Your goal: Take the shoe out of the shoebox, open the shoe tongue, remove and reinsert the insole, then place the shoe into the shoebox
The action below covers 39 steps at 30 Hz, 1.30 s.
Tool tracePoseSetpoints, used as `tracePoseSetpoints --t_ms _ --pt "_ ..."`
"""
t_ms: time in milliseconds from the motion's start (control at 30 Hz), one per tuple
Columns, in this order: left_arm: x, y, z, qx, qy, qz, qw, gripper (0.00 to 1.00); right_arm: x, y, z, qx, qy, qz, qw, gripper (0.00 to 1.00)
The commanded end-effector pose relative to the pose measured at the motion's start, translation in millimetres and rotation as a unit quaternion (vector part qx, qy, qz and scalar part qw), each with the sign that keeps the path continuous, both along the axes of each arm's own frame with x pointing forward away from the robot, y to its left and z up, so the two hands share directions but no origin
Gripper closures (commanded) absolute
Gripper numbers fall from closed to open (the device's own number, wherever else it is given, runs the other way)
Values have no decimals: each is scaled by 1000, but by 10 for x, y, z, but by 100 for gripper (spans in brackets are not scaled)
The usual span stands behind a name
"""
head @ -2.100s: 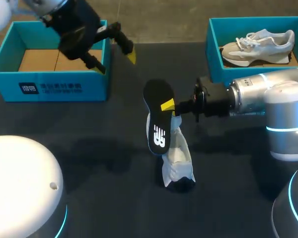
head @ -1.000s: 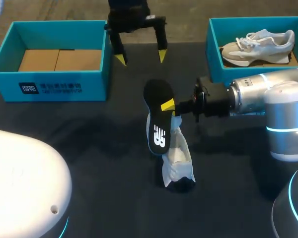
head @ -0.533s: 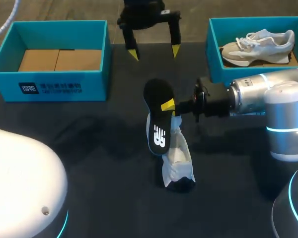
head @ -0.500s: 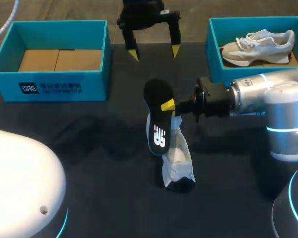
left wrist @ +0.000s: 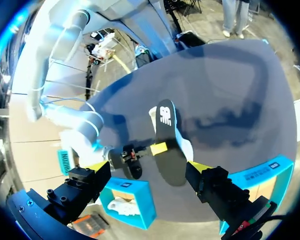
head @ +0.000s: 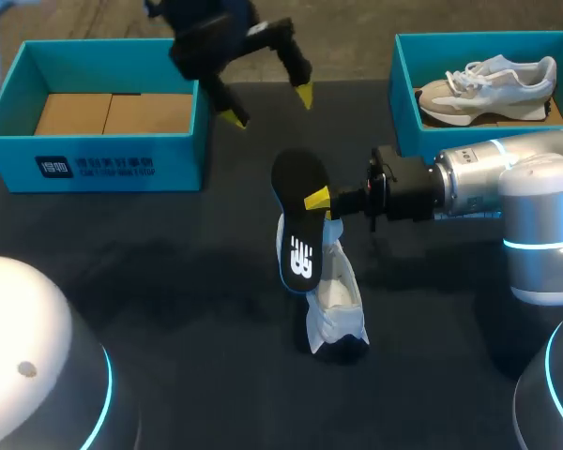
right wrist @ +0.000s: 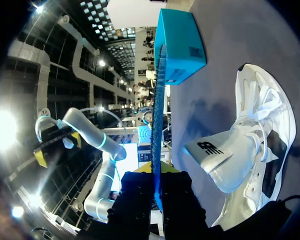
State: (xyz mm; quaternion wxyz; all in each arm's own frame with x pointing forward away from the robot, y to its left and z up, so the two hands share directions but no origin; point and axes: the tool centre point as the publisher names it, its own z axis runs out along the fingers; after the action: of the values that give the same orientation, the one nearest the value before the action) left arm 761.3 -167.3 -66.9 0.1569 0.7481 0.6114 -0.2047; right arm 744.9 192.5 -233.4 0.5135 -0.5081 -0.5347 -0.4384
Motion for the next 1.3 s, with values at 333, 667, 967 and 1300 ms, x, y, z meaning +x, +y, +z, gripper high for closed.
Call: tracePoseSetpoints --t_ms 333,667,967,1300 --pt "-128 302 -212 -330 -38 88 939 0 -6 9 3 -2 0 0 1000 100" --pt "-78 411 -245 -323 -38 91 941 0 -6 9 3 -2 0 0 1000 100" --pt "-68 418 -270 -328 -34 87 940 0 -6 9 3 -2 0 0 1000 100" --pt "-70 618 -658 -387 15 127 913 0 -62 -85 81 13 2 -26 1000 100"
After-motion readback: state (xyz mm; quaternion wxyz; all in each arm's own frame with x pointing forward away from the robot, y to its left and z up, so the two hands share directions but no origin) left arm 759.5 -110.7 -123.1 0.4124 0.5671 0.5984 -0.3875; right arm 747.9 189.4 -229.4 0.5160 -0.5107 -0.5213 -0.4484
